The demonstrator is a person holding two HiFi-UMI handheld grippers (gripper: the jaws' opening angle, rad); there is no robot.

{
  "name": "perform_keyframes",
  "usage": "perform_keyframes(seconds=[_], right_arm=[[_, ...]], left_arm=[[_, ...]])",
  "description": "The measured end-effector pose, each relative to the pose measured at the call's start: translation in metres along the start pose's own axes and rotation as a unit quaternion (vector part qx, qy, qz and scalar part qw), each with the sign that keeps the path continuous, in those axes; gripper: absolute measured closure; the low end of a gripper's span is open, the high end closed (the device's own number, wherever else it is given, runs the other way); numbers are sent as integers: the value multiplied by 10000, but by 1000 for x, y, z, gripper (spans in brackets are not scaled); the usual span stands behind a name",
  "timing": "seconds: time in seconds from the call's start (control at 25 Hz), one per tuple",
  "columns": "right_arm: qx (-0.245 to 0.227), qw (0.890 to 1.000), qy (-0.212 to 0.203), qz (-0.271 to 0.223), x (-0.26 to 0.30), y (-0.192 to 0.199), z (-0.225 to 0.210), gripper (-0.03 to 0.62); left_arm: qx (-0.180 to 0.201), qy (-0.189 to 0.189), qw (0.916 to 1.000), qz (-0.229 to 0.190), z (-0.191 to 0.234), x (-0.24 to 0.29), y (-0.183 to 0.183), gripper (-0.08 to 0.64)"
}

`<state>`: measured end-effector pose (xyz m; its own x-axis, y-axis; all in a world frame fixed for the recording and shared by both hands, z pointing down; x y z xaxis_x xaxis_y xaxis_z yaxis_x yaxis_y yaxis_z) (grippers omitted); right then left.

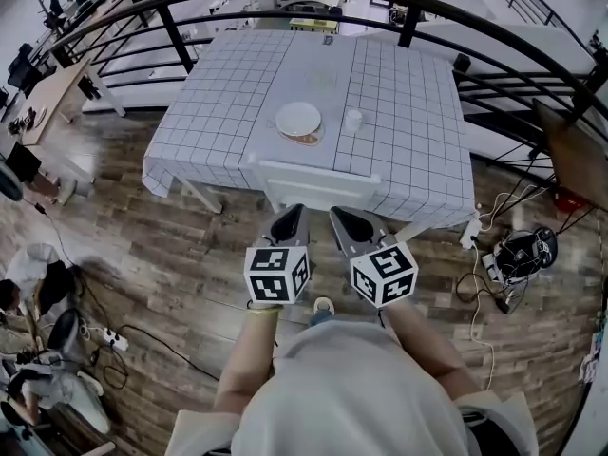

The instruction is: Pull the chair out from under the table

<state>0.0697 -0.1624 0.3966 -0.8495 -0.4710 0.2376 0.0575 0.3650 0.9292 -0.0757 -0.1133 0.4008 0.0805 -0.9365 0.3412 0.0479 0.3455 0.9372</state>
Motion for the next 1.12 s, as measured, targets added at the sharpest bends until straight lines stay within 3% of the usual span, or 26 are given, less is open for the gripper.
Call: perform_keyframes(seconds=[0.64,1.12], right_arm=[[-285,9991,-28,317,36,-14,-57,595],[-495,9964,118,682,71,-11,-82,595]], left_arm=[[150,-14,9997,185,13,61,-9,551],[460,424,9966,533,44,105,-2,551]])
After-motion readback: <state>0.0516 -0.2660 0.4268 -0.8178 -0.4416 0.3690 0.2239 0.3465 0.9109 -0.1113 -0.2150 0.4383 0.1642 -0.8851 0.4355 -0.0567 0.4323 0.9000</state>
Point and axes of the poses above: the fingertips, and each gripper's own axes: x forward along the fingers, z to its left, y out of its underside, the point moved 9 cm from there along -x, backward along the fingers, and after that the axes turned 8 degrees about x, right-handed, at the moved point
